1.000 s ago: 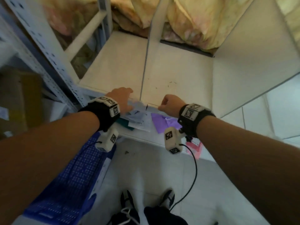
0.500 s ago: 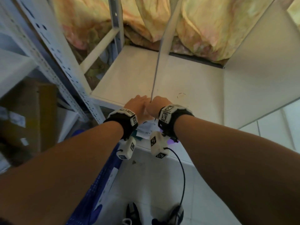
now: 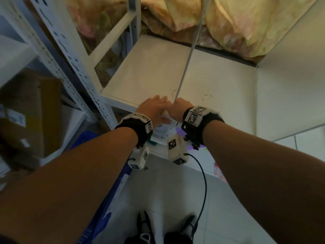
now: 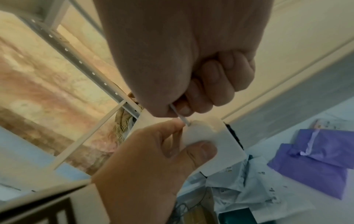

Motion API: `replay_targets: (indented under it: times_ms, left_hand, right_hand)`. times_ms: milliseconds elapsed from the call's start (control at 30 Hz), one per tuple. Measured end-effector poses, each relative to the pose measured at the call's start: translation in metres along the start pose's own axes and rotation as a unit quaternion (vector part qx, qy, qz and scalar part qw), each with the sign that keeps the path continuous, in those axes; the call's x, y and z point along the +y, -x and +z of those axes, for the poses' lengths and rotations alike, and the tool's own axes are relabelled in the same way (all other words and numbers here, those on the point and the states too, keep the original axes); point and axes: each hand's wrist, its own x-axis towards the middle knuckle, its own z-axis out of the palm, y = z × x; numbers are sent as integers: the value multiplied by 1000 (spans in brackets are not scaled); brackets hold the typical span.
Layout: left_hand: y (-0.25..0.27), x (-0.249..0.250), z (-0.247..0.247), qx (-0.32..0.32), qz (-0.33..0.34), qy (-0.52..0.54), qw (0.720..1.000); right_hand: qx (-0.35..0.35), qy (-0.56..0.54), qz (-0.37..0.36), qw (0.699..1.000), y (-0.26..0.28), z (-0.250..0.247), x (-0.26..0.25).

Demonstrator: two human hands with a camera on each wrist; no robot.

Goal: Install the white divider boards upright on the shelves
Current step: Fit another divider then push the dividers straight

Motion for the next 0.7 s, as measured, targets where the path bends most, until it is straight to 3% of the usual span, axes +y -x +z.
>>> replay_targets:
  times_ms: [200,400,500,567,633,700]
  left_hand:
    - [-4,-2,2,4,9,-8,1000]
    - [-2,1,-2,2,10,-21,1000]
    - [-2,1,-7,-12,10,-29,999]
    - [4,2,-12,-23,11,-5,1000]
    - [8,5,-19,-44,2,14,999]
    - [14,10,-30,-56,-10,19,998]
  right_hand:
    - [-11,5,-6,1000,-4,1,-2]
    - [-21,-116,15,993,-8,7,12]
    - [-59,-122,14,991,10,-23,17]
    - [17,-210,0,978,33,-70,18]
    - [147,-306,-6,941,63,-124,12]
    - [223,-305,-63,924,92,-161,-7]
